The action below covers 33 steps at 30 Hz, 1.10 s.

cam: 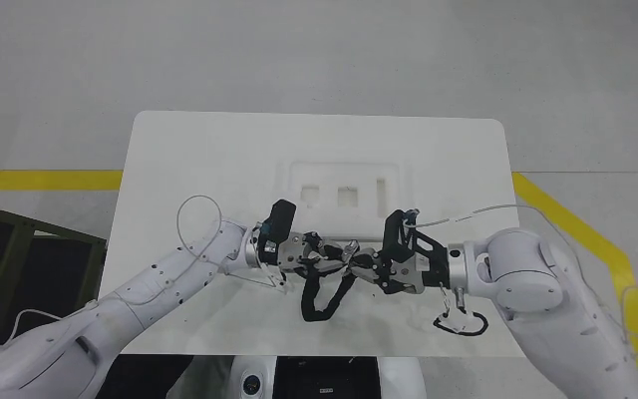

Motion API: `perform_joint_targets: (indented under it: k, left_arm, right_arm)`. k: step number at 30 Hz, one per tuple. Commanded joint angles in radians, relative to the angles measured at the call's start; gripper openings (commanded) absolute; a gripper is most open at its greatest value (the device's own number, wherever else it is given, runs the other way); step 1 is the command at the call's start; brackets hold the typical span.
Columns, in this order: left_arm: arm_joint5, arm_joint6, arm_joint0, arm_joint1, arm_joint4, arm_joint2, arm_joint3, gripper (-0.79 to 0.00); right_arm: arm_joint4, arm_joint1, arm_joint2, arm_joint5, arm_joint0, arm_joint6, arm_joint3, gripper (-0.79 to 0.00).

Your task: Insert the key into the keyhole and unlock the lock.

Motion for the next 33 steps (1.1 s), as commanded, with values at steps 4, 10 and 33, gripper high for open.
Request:
perform_joint_targets:
  k: [4, 10, 33]
  left_arm:
    - [0.034, 0.034, 0.006, 0.013, 0.028, -0.002, -0.01, -0.785]
    - [0.088, 0.088, 0.001, 0.029, 0.075, 0.024, -0.004, -0.785]
    - [0.272, 0.272, -0.058, 0.068, -0.052, 0.184, 0.025, -0.785]
  right_arm:
    - [0.006, 0.006, 0.018, -0.006, -0.006, -0.001, 0.001, -0.785]
    - [-0.004, 0.018, 0.095, 0.015, -0.015, -0.013, -0.018, -0.785]
    - [0.042, 0.037, 0.148, 0.063, -0.075, -0.052, -0.03, -0.785]
